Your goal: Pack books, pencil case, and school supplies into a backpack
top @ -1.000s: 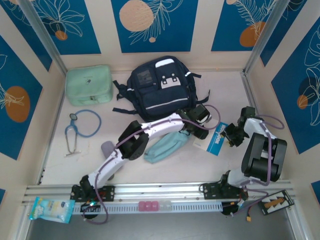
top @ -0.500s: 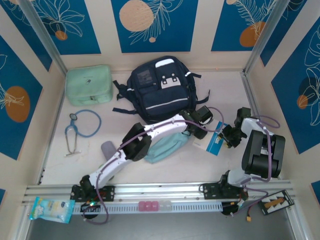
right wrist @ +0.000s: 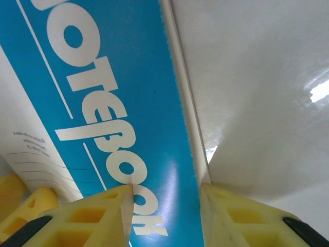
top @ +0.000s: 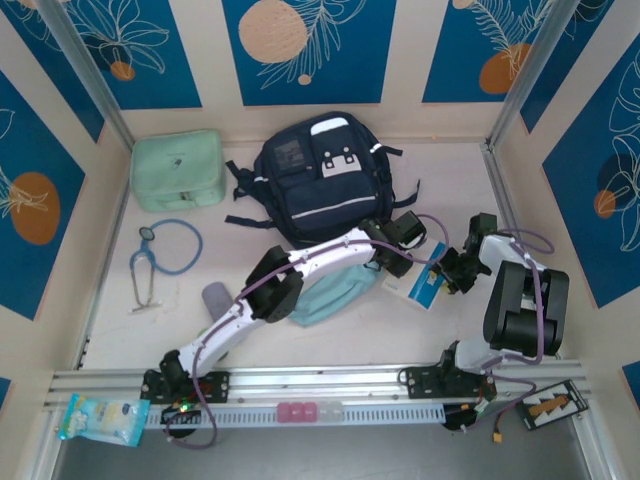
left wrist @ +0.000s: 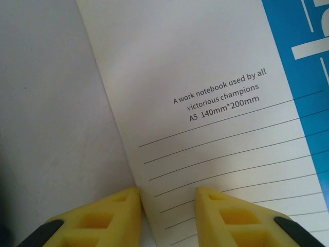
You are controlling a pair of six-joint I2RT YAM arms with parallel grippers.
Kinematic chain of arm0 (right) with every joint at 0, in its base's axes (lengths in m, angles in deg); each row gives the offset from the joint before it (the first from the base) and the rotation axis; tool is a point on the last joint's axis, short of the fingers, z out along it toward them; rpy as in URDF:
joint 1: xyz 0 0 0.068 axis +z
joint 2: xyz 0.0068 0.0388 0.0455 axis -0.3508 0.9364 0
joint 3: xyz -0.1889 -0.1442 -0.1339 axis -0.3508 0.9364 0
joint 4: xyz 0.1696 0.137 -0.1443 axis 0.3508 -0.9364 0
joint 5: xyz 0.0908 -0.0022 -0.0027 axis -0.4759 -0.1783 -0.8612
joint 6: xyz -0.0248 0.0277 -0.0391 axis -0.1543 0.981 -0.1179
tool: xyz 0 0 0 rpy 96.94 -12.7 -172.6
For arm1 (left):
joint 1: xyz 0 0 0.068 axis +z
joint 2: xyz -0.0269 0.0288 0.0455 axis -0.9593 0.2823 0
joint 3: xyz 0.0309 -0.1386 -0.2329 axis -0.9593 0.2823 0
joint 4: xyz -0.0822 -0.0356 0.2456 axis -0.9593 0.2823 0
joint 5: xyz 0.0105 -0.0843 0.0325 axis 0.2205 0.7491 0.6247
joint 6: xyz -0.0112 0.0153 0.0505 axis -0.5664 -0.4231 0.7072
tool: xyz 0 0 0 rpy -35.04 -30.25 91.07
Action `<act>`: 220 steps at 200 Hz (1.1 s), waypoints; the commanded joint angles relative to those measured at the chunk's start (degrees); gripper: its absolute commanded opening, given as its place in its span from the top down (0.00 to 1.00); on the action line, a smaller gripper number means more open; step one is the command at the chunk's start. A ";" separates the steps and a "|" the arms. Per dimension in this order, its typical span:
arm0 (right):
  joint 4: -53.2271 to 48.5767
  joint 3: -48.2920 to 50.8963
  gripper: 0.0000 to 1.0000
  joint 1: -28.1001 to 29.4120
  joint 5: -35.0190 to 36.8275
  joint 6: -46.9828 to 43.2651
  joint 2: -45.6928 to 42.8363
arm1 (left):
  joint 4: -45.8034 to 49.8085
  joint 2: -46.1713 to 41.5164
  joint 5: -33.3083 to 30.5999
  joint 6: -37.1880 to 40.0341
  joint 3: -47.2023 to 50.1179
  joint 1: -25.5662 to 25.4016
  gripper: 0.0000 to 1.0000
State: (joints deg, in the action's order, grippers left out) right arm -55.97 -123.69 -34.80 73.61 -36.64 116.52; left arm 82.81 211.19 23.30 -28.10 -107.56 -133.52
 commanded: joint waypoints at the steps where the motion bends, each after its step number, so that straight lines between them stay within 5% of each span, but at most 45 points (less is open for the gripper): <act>1: -0.72 -0.72 0.61 0.38 -3.78 0.53 -0.40 | 3.93 4.31 1.17 0.53 0.11 -0.81 0.69; 124: -1.16 2.87 0.64 -2.18 -11.95 2.04 -13.17 | 3.71 4.49 4.76 -1.81 0.48 1.16 0.71; 174: 1.82 3.95 0.69 -2.12 -14.95 1.64 -12.21 | 3.41 4.43 5.47 -2.07 0.54 1.49 0.71; 220: 2.04 3.33 0.79 -0.25 -10.38 -0.23 -7.95 | 3.49 3.52 6.21 -2.34 0.47 1.69 0.71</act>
State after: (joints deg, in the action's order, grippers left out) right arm -54.09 -120.41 -36.05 62.15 -35.55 106.80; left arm 83.03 211.34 27.04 -29.80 -107.82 -132.08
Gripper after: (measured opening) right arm 0.241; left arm 0.289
